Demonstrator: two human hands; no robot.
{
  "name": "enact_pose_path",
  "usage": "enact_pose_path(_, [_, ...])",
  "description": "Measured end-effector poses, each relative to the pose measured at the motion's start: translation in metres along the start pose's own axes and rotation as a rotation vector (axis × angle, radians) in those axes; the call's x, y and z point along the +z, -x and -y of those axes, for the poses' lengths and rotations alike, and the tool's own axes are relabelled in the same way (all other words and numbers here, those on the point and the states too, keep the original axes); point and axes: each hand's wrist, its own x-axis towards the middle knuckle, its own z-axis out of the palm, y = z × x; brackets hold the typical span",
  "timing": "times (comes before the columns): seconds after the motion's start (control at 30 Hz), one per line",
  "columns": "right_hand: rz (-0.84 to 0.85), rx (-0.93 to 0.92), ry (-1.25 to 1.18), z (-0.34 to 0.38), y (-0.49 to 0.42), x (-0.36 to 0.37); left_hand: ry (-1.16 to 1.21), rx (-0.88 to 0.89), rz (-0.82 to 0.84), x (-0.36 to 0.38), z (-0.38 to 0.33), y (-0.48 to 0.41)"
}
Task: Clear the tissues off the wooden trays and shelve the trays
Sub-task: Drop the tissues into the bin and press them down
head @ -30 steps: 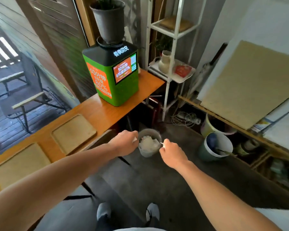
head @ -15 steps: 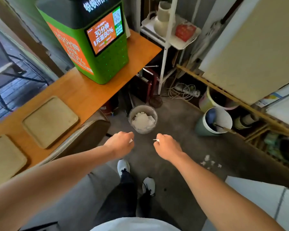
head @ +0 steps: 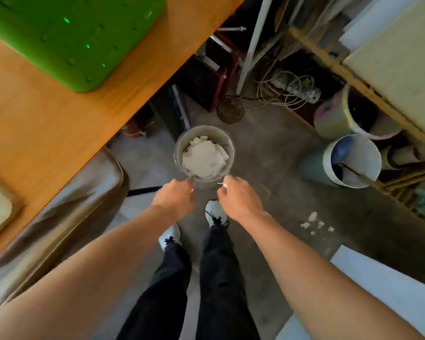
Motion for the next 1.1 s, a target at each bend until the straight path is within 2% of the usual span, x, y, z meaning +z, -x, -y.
enact_pose_path(0.2, [0.046,-0.047,0.011,-0.038,-0.114,0.057,-0.027,-0.096,-0.030,0.043,0.020,-0.127])
enact_pose_path(0.4, [0.107,-0.061,-0.005,-0.056,-0.221,0.121,-0.121,-0.110,0.014,0.099,0.034,-0.221])
enact_pose_path(0.6, [0.111,-0.059,0.050,-0.066,-0.295,0.158,-0.199,-0.070,-0.014,0.128,0.038,-0.293])
enact_pose_path(0.8, [0.119,-0.155,0.095,-0.076,-0.316,0.171,-0.076,-0.133,0.082,0.143,0.046,-0.315])
enact_pose_path(0.93, [0.157,-0.156,0.038,-0.078,-0.317,0.171,0.032,-0.095,0.055,0.145,0.048,-0.307])
enact_pose_path(1.1, [0.188,-0.175,0.041,-0.076,-0.313,0.163,0.028,-0.076,0.027,0.135,0.048,-0.295])
